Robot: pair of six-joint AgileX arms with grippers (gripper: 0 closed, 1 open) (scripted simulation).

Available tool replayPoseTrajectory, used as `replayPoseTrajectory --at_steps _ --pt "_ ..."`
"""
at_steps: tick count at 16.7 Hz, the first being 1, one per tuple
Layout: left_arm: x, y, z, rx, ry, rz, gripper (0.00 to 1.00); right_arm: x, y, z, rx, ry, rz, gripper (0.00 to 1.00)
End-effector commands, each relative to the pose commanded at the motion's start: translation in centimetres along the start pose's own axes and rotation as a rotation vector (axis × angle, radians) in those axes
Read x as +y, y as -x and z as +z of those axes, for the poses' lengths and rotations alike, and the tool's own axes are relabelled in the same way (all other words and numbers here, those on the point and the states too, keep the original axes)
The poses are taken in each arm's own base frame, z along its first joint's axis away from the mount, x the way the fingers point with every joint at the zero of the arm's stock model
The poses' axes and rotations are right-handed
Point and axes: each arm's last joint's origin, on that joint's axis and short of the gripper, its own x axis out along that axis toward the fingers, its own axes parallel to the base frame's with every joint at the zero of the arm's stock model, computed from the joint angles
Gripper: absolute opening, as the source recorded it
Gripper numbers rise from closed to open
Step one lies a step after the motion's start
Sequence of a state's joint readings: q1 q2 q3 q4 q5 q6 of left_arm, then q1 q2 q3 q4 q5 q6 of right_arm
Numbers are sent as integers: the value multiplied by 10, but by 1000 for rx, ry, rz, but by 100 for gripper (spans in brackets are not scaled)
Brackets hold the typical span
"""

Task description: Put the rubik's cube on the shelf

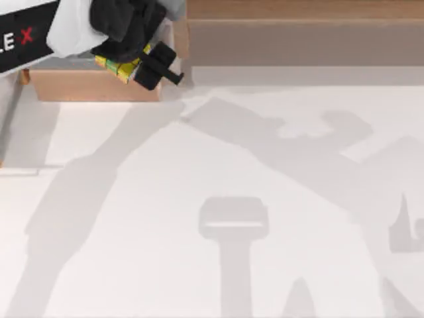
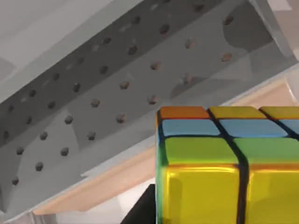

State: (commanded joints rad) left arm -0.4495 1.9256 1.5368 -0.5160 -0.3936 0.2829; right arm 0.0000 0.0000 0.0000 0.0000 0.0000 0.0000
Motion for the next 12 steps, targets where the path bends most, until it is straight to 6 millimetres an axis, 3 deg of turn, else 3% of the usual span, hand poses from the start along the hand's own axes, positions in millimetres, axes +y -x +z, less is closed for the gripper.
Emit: replayPoseTrajectory --at_steps 3,6,9,12 --pt "-78 21 12 -215 -35 2 0 0 0 0 0 0 0 100" --pt "-140 44 20 -438 -8 5 0 0 0 0 0 0 0 100" --pt "-186 68 27 -646 75 12 0 0 0 0 0 0 0 100" --pt "-214 86 34 -807 196 26 0 0 0 0 0 0 0 100"
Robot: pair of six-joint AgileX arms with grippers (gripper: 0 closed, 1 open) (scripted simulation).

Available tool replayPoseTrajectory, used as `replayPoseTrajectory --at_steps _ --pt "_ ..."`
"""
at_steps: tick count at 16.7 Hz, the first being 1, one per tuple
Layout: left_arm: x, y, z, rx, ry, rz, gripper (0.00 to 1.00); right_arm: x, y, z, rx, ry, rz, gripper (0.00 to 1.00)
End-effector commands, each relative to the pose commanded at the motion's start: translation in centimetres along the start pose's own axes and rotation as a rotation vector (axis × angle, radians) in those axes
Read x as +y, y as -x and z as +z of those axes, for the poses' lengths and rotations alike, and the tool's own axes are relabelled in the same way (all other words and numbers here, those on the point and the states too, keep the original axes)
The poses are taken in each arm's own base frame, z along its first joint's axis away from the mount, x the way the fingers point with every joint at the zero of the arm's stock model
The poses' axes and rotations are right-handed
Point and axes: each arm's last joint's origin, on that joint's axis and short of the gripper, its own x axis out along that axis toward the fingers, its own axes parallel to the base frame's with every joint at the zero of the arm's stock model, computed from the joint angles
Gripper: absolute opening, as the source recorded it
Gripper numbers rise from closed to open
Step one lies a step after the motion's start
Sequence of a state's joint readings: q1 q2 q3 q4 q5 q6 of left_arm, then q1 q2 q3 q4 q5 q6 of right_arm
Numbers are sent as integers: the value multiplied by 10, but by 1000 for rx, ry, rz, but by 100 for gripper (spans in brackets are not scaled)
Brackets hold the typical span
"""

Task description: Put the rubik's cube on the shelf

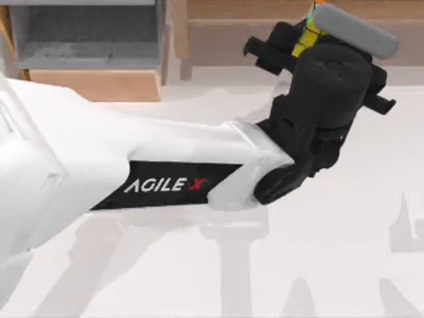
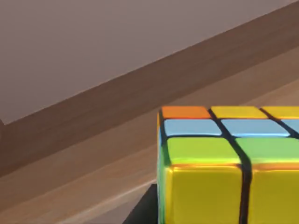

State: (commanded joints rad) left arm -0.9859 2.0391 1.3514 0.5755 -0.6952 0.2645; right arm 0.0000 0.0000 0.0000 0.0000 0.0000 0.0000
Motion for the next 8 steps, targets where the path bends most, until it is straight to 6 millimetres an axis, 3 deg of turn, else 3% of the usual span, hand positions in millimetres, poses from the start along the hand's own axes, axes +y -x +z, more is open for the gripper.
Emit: replayPoseTrajectory --at_steps 4,8 --pt "-23 -10 -8 -110 119 86 0 0 0 0 0 0 0 100" --pt "-29 -42 -36 -157 209 187 0 0 0 0 0 0 0 100"
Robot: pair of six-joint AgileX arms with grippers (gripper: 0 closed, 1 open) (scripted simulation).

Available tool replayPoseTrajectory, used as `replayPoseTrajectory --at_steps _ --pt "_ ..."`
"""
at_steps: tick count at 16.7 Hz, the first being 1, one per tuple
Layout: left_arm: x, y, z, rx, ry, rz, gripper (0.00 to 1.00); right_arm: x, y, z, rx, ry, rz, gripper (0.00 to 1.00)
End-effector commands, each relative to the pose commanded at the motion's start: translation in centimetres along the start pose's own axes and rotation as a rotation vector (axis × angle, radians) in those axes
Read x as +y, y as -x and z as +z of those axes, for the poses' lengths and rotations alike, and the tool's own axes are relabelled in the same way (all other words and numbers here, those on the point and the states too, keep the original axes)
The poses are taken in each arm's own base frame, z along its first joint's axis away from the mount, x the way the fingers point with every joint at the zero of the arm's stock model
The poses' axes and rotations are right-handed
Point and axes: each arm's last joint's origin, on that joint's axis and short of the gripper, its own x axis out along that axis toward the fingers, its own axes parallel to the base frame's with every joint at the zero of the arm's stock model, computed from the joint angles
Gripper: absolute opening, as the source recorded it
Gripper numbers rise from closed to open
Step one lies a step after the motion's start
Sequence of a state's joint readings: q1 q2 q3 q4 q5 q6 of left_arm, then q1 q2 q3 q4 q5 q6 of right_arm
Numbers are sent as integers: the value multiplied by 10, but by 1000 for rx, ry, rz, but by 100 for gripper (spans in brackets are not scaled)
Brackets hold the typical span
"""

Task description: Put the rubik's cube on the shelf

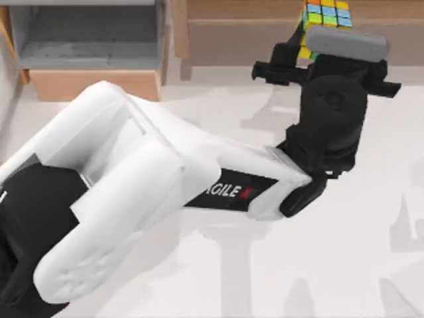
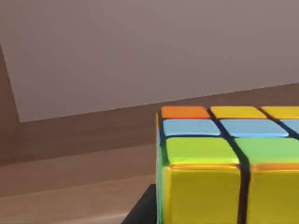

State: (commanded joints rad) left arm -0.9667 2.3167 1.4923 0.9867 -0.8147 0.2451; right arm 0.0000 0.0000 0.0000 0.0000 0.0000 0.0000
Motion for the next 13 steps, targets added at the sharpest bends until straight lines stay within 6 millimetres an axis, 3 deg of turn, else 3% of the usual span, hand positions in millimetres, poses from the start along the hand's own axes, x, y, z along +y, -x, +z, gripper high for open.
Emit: replayPoseTrajectory --at_steps 6,13 --pt "13 -38 -26 -68 99 98 0 0 0 0 0 0 0 100" --pt "13 -39 -27 -70 100 98 0 0 0 0 0 0 0 100"
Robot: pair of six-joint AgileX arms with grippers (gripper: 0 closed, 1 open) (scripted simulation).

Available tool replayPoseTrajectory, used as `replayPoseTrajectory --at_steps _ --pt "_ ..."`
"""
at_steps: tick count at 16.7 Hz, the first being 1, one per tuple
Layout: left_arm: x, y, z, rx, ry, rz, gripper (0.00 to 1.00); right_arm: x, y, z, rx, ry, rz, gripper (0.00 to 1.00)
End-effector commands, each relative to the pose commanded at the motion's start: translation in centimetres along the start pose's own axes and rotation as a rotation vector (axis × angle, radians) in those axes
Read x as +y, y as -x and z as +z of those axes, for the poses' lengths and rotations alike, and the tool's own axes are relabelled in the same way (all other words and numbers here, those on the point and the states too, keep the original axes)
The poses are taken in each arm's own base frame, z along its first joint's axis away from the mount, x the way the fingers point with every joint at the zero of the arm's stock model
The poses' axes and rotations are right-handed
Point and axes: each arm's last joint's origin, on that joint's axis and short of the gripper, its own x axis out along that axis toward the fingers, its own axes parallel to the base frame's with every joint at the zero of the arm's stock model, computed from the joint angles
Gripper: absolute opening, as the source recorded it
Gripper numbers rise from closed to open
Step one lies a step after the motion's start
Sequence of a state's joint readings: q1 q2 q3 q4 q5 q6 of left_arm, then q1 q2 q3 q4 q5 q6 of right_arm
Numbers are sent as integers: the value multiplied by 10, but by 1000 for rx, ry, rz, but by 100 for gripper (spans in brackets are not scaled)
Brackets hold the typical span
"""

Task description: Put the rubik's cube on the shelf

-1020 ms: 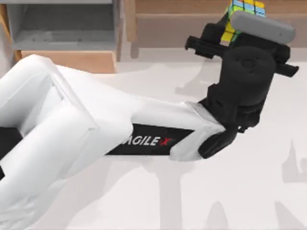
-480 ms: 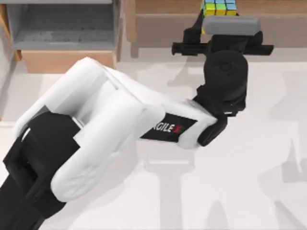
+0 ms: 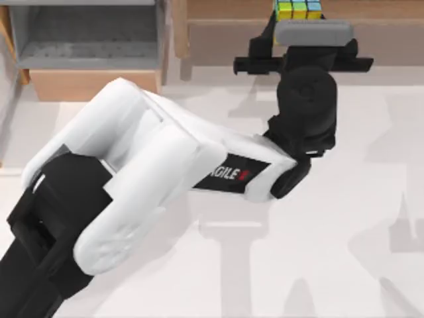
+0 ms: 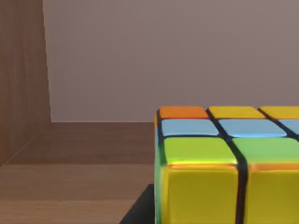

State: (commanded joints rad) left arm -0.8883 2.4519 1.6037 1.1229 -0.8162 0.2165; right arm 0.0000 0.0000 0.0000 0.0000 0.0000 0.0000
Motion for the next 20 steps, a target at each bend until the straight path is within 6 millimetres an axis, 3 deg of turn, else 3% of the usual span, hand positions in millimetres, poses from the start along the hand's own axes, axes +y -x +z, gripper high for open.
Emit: replayPoseTrajectory --at_steps 4,15,20 --pt "-2 -12 2 -7 11 8 0 0 0 0 0 0 0 100" --pt "0 -94 -5 -4 9 8 0 0 0 0 0 0 0 100" --pt "2 -102 -6 -2 4 5 0 0 0 0 0 0 0 100"
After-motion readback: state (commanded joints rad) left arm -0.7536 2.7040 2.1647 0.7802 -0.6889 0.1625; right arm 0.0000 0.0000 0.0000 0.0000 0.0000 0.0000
